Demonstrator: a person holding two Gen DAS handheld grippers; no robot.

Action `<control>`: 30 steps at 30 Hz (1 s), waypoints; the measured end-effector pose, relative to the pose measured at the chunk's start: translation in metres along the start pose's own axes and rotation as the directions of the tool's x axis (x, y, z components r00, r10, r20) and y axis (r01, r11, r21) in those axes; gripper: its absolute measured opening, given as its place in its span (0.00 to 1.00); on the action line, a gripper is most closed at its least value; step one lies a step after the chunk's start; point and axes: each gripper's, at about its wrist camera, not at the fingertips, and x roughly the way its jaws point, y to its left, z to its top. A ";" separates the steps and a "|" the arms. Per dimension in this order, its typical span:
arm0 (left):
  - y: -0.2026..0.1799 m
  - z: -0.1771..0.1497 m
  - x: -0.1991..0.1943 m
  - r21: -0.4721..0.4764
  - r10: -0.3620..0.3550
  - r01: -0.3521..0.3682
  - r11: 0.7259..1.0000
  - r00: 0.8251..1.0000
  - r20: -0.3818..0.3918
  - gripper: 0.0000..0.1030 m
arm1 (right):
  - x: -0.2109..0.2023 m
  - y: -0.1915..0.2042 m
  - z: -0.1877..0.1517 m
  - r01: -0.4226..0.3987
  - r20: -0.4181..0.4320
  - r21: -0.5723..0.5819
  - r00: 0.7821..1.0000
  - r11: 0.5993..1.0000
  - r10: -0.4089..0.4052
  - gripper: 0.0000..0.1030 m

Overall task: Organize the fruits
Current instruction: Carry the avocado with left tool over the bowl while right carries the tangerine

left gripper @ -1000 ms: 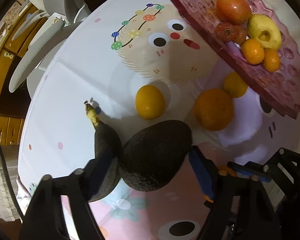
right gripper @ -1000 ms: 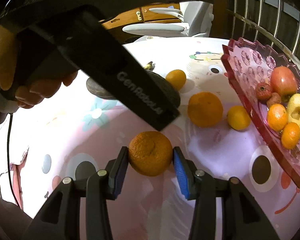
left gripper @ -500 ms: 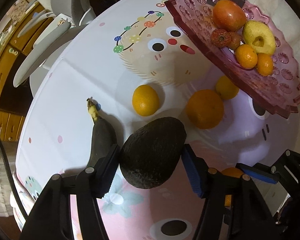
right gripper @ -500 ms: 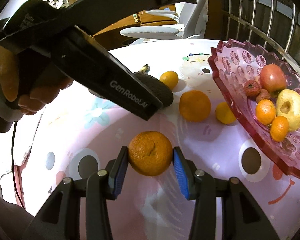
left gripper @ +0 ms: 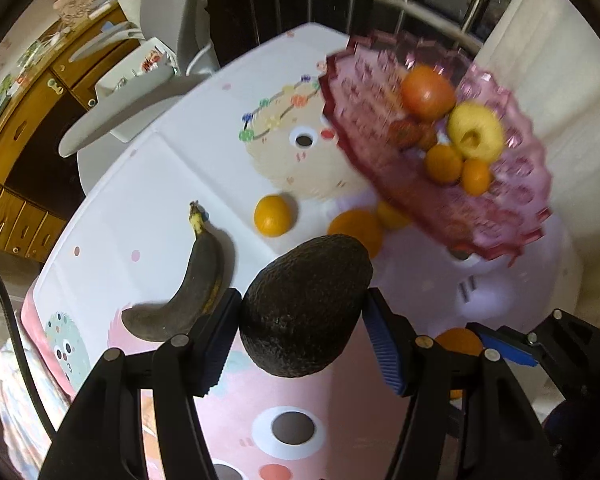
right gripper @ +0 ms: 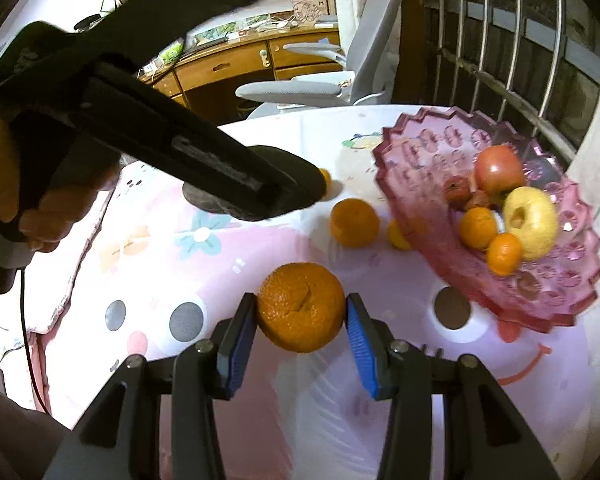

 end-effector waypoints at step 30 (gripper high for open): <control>-0.036 0.081 0.010 -0.180 -0.114 0.155 0.971 0.968 0.222 0.59 | -0.027 -0.144 0.023 0.178 -0.041 0.156 0.984 0.971 -0.174 0.43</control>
